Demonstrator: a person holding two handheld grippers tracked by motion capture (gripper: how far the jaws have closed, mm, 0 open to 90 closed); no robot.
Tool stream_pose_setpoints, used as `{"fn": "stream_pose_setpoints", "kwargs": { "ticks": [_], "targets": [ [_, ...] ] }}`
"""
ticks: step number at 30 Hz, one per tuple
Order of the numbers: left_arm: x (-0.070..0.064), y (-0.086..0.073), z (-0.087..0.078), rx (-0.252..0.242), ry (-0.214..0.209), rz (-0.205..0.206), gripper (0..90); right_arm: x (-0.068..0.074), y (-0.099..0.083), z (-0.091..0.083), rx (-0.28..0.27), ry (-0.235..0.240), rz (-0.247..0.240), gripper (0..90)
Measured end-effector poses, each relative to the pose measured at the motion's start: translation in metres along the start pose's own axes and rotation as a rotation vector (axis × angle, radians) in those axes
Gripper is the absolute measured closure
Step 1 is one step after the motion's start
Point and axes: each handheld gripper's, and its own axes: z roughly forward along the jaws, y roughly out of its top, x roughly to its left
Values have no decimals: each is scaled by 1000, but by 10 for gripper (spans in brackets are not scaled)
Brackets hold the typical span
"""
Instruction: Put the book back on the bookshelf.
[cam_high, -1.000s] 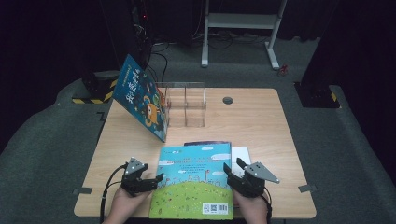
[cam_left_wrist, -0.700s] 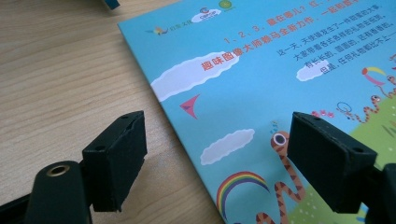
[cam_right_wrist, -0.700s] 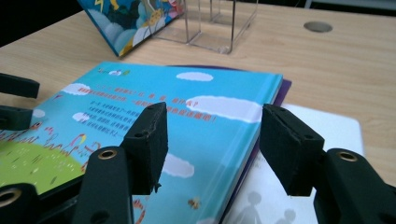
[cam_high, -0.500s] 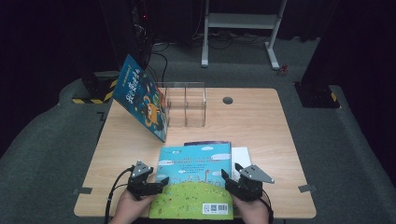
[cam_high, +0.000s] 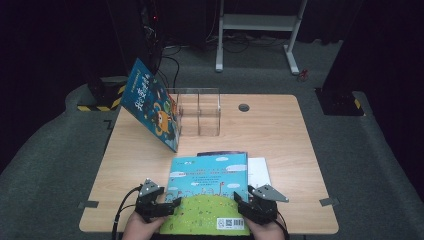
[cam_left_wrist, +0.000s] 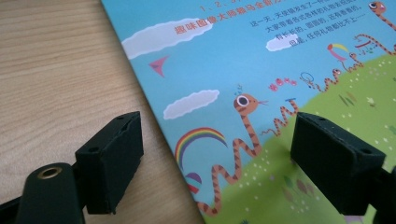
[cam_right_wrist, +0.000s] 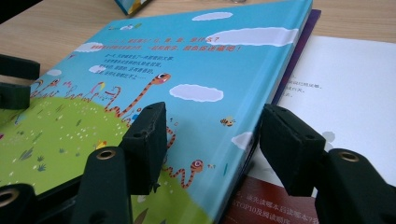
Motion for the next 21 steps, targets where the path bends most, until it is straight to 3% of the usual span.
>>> {"fn": "stream_pose_setpoints", "kwargs": {
  "ticks": [7, 21],
  "targets": [
    [-1, -1, 2, 8, -38, -11, 160, 0, 0, 1, 2, 1, 15, 408],
    [-3, 1, 3, 23, -35, -10, 142, 2, 4, -2, -10, 0, 35, 410]
  ]
}}
